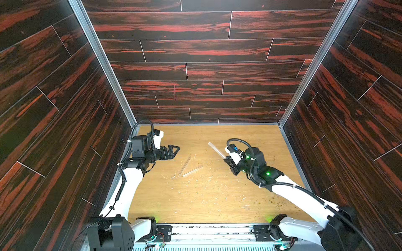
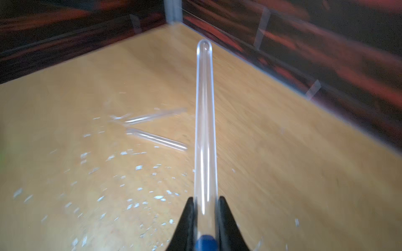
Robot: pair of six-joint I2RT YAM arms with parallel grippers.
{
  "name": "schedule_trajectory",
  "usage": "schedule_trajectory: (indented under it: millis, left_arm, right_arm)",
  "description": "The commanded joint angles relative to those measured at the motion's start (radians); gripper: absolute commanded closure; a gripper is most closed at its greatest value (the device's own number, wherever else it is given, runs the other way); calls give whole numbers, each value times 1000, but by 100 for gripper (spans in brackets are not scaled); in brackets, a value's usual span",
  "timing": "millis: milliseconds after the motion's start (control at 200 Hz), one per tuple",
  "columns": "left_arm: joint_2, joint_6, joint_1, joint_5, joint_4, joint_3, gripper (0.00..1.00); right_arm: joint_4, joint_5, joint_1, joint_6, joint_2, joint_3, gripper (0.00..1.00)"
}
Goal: Insert stoppers into test tubes
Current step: Place the test tube at the center of the board.
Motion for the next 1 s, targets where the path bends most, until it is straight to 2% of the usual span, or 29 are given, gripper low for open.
schedule_trajectory:
  millis: [0, 225, 376, 631, 997]
  left_arm:
    - [-7, 40, 7, -76, -1, -18, 0]
    - [-13, 66, 7, -59, 8, -47, 0]
    - [-27, 88, 10, -59, -19, -43, 0]
    - [-49, 112, 14, -34, -15, -66, 0]
    - [-71, 143, 23, -23, -12, -85, 0]
  right_arm:
    - [18, 117, -3, 137, 66, 21, 94]
    - [14, 153, -27, 195, 227, 109, 94]
    - [17, 115, -68, 244, 338, 176, 94]
    - [-25, 115, -117, 280, 527, 305, 94]
    - [-51, 134, -126, 293, 757, 453, 94]
